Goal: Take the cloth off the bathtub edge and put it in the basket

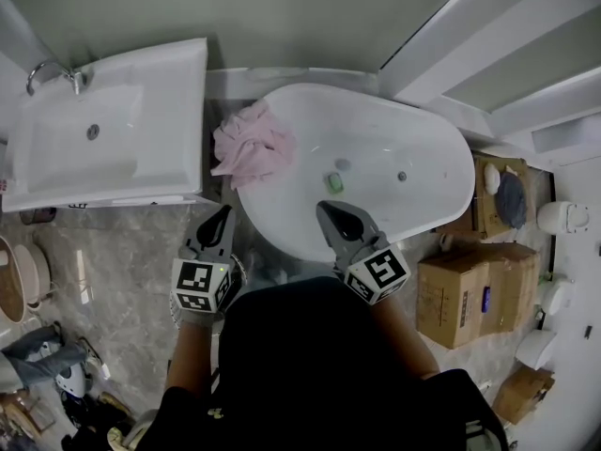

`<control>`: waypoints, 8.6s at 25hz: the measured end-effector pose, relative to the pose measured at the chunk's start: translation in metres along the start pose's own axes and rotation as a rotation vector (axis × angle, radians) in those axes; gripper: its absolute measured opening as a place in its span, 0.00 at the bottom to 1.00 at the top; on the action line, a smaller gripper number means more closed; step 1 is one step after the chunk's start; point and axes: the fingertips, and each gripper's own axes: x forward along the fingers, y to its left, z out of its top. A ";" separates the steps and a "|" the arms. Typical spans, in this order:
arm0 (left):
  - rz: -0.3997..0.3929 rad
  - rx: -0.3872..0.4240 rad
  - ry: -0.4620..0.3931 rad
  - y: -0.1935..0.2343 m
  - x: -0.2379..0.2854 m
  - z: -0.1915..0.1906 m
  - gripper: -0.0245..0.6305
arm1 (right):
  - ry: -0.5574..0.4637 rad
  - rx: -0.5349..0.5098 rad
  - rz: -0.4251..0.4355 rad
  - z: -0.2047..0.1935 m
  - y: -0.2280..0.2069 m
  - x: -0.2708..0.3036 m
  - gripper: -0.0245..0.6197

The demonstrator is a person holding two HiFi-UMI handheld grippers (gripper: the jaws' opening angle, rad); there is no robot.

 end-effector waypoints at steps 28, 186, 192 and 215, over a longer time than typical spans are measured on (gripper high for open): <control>0.155 -0.103 0.373 0.106 0.223 -0.155 0.57 | 0.168 0.173 -0.221 -0.079 -0.108 -0.046 0.03; 0.945 -0.501 -0.132 -0.088 -0.472 -0.158 0.17 | 0.101 -0.102 0.867 -0.053 0.352 -0.036 0.03; 1.040 -0.530 -0.153 -0.084 -0.512 -0.172 0.17 | 0.117 -0.121 0.938 -0.057 0.387 -0.025 0.03; 1.313 -0.497 -0.167 -0.045 -0.581 -0.143 0.17 | 0.132 -0.124 1.053 -0.042 0.406 0.037 0.03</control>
